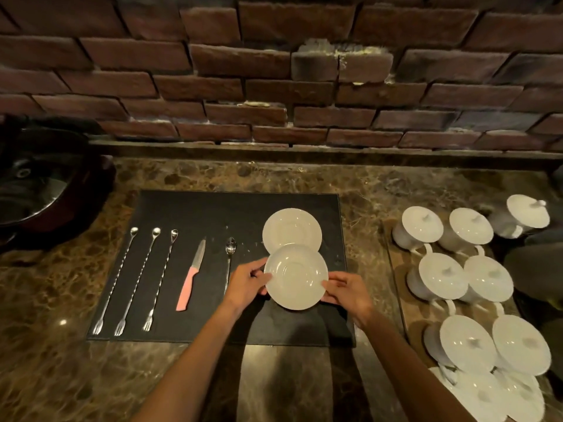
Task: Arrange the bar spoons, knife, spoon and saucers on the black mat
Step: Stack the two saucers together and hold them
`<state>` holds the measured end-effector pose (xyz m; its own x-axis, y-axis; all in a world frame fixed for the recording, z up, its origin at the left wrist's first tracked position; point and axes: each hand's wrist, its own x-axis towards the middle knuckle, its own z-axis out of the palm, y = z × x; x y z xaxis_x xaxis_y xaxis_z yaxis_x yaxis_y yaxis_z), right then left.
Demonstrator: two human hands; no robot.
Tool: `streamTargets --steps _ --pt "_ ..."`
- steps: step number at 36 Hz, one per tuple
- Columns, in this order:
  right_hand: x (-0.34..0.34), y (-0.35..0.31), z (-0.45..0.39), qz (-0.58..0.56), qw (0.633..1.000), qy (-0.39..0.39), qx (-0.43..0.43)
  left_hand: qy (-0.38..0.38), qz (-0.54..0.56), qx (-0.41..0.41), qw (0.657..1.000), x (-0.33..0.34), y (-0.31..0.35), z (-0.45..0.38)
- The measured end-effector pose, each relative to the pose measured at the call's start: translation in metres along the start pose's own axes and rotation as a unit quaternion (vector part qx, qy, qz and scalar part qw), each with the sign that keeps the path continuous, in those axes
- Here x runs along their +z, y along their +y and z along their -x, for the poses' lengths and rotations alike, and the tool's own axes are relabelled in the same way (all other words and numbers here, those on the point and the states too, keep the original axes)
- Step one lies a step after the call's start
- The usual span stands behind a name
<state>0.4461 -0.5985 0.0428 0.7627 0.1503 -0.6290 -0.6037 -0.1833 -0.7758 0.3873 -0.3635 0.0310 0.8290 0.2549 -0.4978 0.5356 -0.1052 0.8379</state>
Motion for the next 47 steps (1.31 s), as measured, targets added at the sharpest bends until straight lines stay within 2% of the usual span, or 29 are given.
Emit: streamTargets --steps 5,11,30,39,47 --pt "0.006 -0.039 -0.029 0.026 0.999 0.021 -0.036 0.016 -0.015 0.004 1.000 -0.003 0.023 -0.037" --pt "0.011 -0.056 -0.062 0.093 0.995 0.027 -0.016 0.018 -0.026 0.000 0.999 -0.006 0.036 -0.061" --pt "0.016 -0.068 -0.090 0.116 0.993 0.038 0.003 0.019 -0.017 -0.015 1.000 -0.007 0.044 -0.081" --pt "0.019 -0.073 -0.093 0.061 0.997 0.036 0.015 0.035 -0.010 -0.032 0.999 -0.011 0.049 -0.088" --pt "0.016 -0.064 -0.109 0.154 0.985 0.073 -0.026 0.049 -0.073 -0.003 0.996 -0.015 0.050 -0.097"
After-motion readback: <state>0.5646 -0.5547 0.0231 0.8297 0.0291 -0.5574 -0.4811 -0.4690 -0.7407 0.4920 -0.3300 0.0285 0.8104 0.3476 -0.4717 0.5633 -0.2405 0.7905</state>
